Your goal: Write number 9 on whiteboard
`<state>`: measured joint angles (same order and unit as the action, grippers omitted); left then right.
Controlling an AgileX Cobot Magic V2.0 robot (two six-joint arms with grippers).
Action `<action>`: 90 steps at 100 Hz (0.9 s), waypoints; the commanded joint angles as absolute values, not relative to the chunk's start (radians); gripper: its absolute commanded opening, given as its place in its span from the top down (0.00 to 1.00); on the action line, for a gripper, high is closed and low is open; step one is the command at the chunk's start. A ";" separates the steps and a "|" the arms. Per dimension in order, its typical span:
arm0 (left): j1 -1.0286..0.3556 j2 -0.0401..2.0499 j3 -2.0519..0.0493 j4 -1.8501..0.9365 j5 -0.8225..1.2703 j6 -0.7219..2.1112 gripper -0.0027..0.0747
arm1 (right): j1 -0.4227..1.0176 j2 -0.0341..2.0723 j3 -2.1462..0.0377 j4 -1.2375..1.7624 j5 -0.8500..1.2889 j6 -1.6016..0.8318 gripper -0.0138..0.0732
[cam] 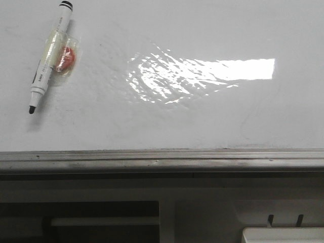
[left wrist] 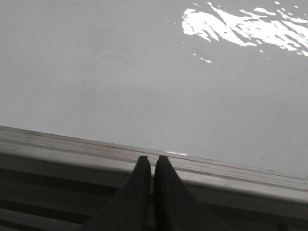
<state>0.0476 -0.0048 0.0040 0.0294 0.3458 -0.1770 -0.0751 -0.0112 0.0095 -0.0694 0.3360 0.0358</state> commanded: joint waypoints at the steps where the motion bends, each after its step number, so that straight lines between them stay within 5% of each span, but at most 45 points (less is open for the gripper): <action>1: 0.047 -0.032 0.046 0.023 0.304 -0.183 0.99 | -0.081 -0.027 0.036 -0.076 0.322 0.035 0.92; 90: 0.047 -0.032 0.046 0.100 0.212 -0.183 0.99 | -0.081 -0.027 0.036 -0.076 0.319 0.035 0.92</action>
